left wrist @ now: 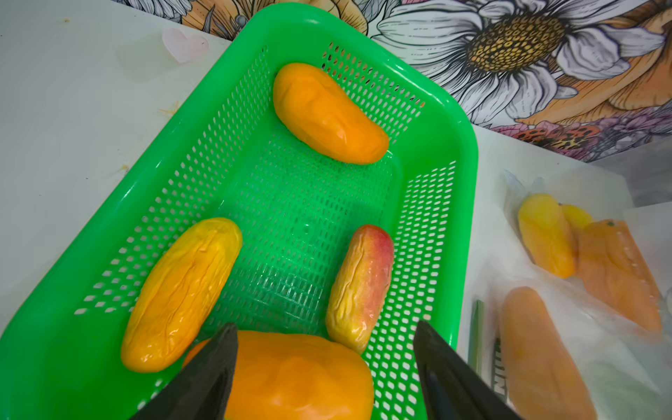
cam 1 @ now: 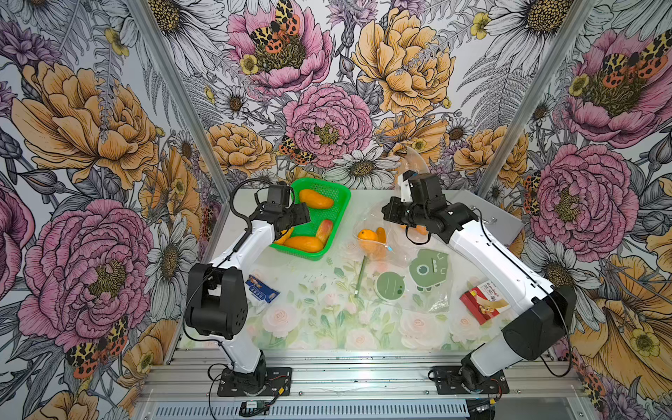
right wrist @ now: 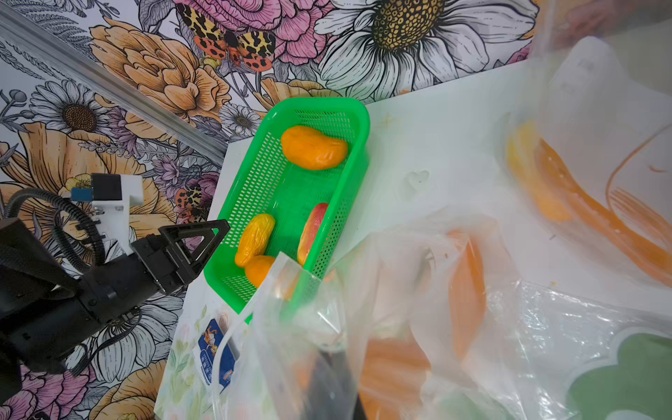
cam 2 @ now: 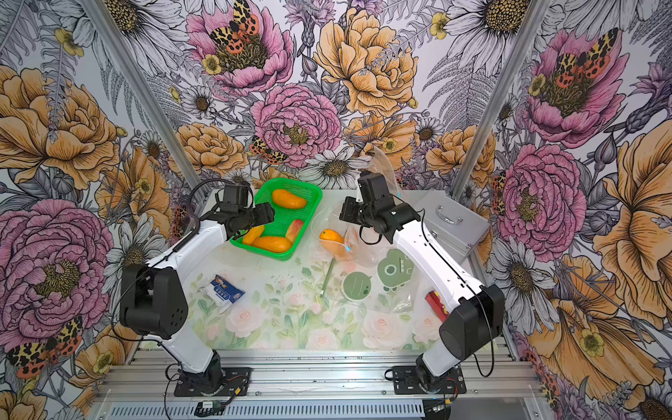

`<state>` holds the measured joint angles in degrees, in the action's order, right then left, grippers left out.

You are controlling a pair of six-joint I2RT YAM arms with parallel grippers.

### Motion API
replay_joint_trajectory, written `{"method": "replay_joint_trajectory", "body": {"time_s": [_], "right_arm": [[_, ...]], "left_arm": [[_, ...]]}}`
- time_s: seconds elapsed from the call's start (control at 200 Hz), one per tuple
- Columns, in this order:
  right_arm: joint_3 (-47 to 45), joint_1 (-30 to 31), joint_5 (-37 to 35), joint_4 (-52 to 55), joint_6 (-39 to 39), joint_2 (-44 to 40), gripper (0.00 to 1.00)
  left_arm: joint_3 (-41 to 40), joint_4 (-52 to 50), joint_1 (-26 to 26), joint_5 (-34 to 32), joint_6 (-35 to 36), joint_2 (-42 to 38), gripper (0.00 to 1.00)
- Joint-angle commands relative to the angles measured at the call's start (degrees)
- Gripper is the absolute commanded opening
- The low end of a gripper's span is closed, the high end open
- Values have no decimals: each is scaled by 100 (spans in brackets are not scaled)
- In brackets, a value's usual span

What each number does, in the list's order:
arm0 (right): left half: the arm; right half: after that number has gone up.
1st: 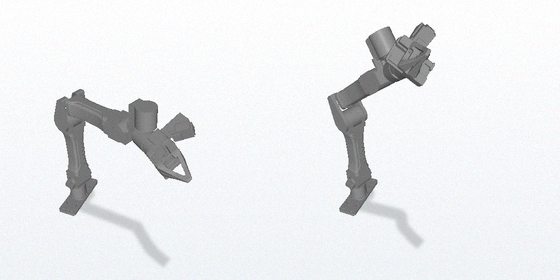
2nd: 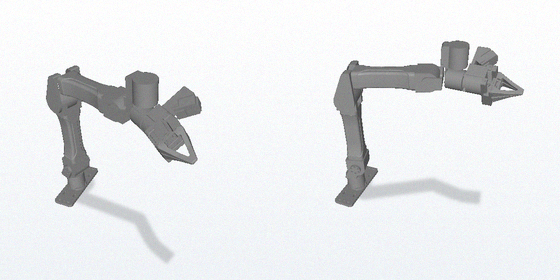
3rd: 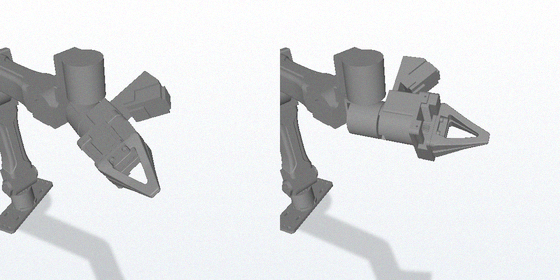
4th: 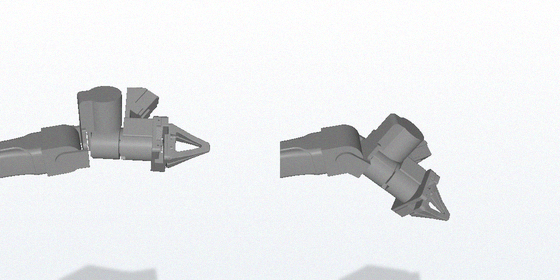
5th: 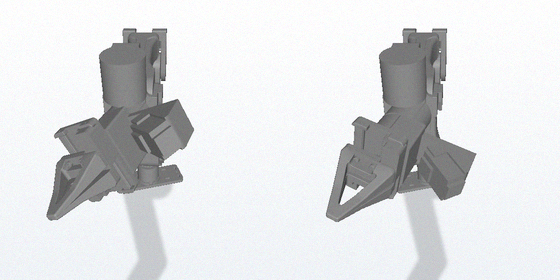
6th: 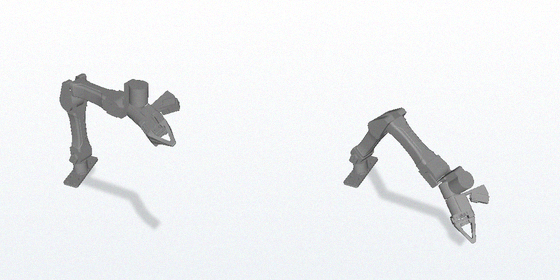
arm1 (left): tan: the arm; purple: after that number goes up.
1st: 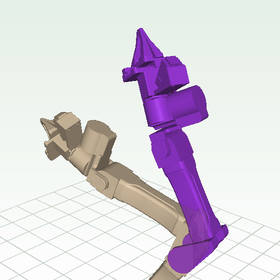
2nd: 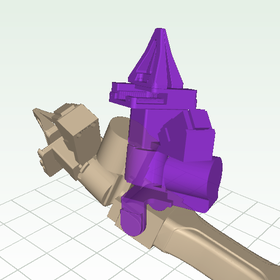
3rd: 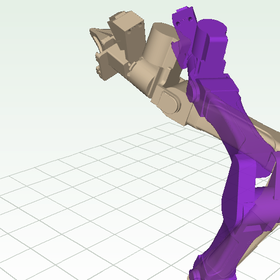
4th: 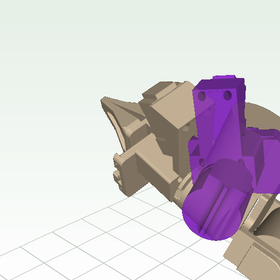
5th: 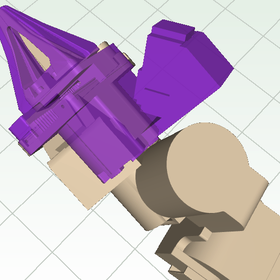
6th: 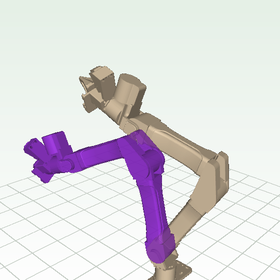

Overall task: Place the mango in a zip-top bag and seal the zipper
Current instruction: Pick up the mango from the basket.

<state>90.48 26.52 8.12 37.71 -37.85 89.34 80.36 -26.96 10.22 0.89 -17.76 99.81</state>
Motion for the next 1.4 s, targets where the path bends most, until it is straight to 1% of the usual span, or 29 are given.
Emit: {"method": "replay_joint_trajectory", "body": {"time_s": [0.0,0.015,0.04,0.11,0.315,0.375,0.545,0.806,0.906,1.116,1.396], "right_arm": [[-51,-55,-302,58,128,-320,0],[-51,-56,-321,72,130,-335,0],[-65,-60,-357,101,129,-346,0],[-117,-72,-422,135,138,-380,0],[-271,-90,-441,166,107,-470,0],[-301,-87,-453,181,104,-497,0],[-371,-103,-483,179,96,-511,0],[-438,-102,-477,167,94,-495,0],[-461,-103,-479,166,113,-510,0],[-496,-108,-505,167,126,-488,0],[-497,-99,-497,166,67,-430,0]], "left_arm": [[519,-849,-72,-588,510,383,75],[580,-905,-73,-645,553,393,74],[666,-982,-77,-741,615,649,73],[857,-1157,-87,-964,758,860,70],[1416,-1706,-116,-1235,1206,1497,66],[1528,-1800,-126,-1221,1297,1610,64],[1774,-1956,-169,-1045,1444,1764,63],[2021,-2159,-205,-1041,1499,2018,63],[2080,-2253,-235,-1175,1477,2110,64],[2072,-2407,-352,-1192,1509,2171,68],[2084,-2454,-425,-944,1534,2338,70]]}}
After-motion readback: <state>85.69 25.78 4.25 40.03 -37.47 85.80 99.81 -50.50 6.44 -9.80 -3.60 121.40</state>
